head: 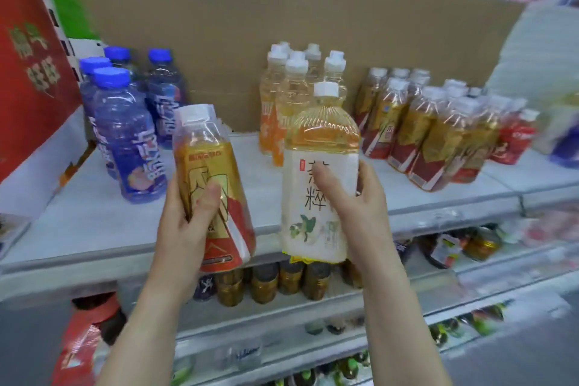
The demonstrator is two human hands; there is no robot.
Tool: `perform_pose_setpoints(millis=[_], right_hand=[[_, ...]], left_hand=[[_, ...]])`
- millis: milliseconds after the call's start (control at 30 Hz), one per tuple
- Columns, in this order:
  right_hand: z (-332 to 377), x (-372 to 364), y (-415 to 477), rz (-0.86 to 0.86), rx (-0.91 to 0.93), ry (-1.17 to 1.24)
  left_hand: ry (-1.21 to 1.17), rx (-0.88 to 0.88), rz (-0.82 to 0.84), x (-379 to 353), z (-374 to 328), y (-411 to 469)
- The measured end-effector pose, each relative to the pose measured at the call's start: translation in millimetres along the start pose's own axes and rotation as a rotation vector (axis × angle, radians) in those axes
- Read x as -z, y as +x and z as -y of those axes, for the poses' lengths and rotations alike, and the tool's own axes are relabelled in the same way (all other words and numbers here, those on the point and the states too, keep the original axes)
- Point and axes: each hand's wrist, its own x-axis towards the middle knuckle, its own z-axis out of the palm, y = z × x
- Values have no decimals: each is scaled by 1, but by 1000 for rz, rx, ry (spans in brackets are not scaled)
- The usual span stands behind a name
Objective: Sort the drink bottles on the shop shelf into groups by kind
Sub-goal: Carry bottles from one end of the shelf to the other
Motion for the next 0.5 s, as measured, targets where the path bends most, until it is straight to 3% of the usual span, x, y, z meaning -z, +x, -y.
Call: perform_pose_setpoints(millis=[267,500], right_hand=[[-10,147,-23,-152,-46,-16],[-19,298,-20,-250,-59,-60]], left_hand=[[-21,132,145,-122,36,-47],[169,35,154,-279,57,-85]])
